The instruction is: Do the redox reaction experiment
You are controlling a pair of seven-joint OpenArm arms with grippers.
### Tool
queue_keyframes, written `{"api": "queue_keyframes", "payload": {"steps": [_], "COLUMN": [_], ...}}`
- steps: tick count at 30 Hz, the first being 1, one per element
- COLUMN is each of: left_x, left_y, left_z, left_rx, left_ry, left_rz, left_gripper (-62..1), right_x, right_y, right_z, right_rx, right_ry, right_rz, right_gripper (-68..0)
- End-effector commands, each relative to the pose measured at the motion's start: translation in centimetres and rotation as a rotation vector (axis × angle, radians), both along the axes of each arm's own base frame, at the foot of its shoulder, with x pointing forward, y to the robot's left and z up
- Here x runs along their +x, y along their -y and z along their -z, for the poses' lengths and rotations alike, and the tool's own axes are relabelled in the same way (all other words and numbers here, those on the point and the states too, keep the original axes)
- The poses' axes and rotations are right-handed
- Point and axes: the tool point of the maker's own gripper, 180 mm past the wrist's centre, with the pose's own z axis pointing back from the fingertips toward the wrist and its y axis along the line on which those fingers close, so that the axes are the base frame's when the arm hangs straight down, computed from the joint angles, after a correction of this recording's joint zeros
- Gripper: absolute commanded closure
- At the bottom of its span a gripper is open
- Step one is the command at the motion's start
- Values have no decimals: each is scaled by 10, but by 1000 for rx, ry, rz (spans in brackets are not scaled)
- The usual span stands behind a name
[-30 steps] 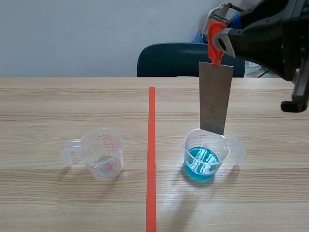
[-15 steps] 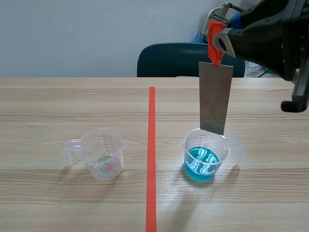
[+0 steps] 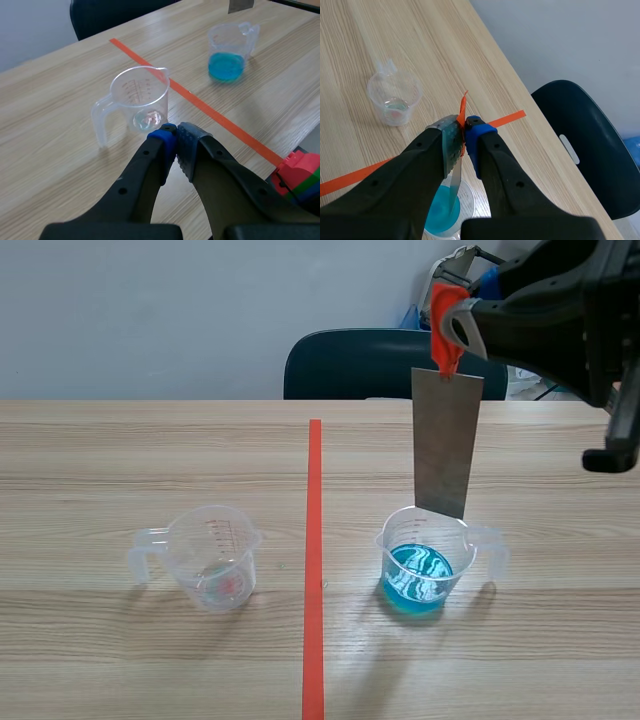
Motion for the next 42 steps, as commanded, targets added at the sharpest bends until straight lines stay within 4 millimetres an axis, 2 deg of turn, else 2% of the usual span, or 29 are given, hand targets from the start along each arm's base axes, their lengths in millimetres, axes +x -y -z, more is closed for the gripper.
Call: {"api": "queue_keyframes", "payload": {"steps": [1, 8, 13, 21, 32, 36, 42], "left_x": [12, 50, 74, 102, 122, 134, 155], "left_y": [4, 13, 25, 62, 119, 129, 138], "left_z": [-16, -51, -62, -61, -62, -57, -37], "left_rx": [-33, -78, -66, -41, -107, -115, -126], "left_ry": [77, 246, 283, 294, 280, 278, 238], "left_rz": [21, 112, 190, 278, 338, 323, 300], "left_gripper": [-20, -25, -25, -25, -25, -25, -25], "right_x": [1, 1, 1, 1, 1, 1, 1], "right_y": [-1, -1, -1, -1, -1, -1, -1], "right_z": [-9, -9, -9, -9, -9, -9, -9], "right_rx": [14, 14, 14, 15, 15, 15, 15], "right_ry": [25, 26, 25, 26, 26, 26, 26], "right_rz": [-5, -5, -5, -5, -6, -6, -6], "right_gripper": [-6, -6, -6, -6, -6, -6, -6]}}
